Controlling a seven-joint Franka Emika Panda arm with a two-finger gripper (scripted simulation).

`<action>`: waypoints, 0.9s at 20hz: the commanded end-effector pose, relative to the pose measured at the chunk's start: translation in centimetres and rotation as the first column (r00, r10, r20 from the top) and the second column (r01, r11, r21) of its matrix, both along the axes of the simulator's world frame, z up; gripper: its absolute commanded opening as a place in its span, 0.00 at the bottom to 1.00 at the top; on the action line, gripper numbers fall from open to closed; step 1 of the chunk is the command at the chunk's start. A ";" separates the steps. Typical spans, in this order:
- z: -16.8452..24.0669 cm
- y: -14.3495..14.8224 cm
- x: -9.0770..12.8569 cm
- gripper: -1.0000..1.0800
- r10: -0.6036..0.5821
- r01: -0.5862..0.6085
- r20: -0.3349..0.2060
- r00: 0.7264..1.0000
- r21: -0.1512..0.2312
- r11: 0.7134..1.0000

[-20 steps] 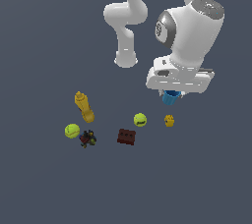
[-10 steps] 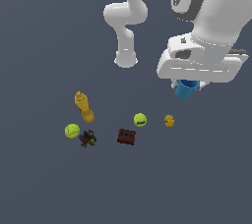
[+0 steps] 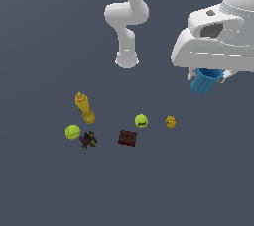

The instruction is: Pick up a designated object from a clutter of objects.

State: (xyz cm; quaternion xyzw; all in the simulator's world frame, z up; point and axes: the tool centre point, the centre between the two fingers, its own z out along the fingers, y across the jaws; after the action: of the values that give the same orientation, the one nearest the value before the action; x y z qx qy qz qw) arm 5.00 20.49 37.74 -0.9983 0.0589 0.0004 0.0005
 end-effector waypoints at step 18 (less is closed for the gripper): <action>7.1 1.6 3.5 0.00 -0.001 0.001 0.001 1.000 -0.001 1.000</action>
State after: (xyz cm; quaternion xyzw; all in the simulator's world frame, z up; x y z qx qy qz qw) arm 8.35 22.05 44.50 -0.9982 0.0595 0.0005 0.0000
